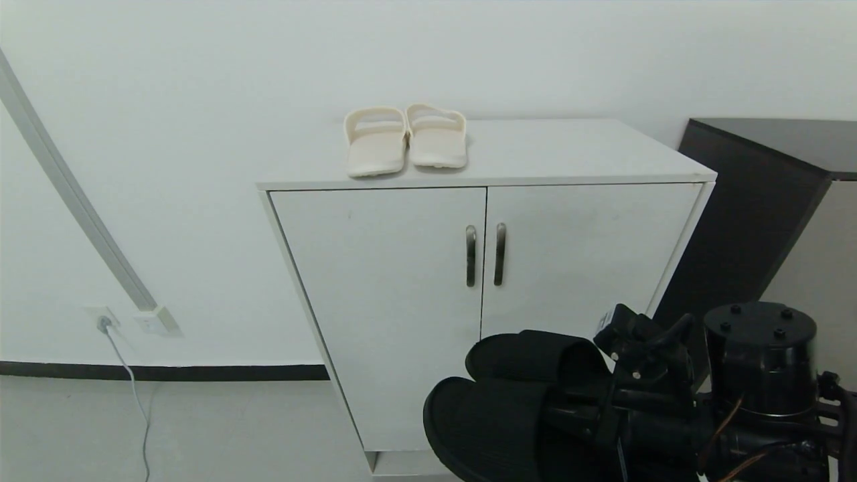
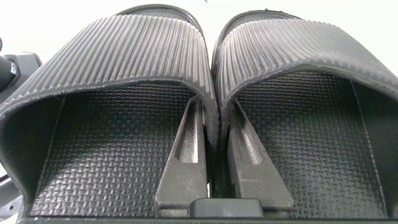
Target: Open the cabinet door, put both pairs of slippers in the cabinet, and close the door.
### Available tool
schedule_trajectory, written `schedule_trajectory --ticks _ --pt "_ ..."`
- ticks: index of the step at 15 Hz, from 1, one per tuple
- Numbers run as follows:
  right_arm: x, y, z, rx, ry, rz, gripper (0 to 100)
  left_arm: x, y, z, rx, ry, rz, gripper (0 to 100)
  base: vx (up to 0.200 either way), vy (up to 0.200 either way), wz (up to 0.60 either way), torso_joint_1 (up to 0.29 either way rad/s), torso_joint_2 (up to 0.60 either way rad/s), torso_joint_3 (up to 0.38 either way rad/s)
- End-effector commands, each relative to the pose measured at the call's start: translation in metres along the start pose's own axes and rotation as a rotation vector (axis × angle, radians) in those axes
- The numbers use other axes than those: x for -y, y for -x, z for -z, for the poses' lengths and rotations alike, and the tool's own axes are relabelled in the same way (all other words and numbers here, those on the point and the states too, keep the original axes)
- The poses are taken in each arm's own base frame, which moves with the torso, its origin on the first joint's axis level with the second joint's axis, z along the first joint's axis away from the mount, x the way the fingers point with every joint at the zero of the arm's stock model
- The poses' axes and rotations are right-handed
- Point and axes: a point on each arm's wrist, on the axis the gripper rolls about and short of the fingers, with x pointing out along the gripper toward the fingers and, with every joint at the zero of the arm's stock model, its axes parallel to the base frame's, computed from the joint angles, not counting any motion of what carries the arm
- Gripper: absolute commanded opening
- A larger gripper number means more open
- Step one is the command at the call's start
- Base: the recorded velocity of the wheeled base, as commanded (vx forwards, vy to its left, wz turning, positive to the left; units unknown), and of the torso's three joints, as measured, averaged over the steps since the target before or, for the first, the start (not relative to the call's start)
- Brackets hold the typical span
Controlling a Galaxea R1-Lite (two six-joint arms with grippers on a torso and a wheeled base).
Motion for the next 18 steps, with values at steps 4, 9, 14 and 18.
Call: schedule_trajectory --ticks 4,9,14,18 --pt "-0.0005 -0.0011 0.0018 -0.008 0.000 -0.004 0 0.0000 0.0000 0.0000 0.000 0.000 0.001 100 0.000 0.000 0.00 -0.107 0.46 0.347" --pt "-0.0013 -0.0012 0.0022 -0.010 0.000 -0.006 0 0.0000 -0.0001 0.0000 -0.002 -0.001 0.002 100 0.000 0.000 0.00 -0.052 0.45 0.385" --pt "-0.0013 -0.0012 0.0036 -0.014 -0.001 -0.007 0 0.0000 -0.0001 0.0002 -0.003 -0.003 0.004 100 0.000 0.000 0.00 -0.002 0.14 0.141" --pt "-0.0025 -0.0014 0.0042 -0.017 0.001 -0.011 0 0.0000 -0.0002 0.0001 -0.005 -0.003 0.001 100 0.000 0.000 0.00 0.000 0.00 0.000"
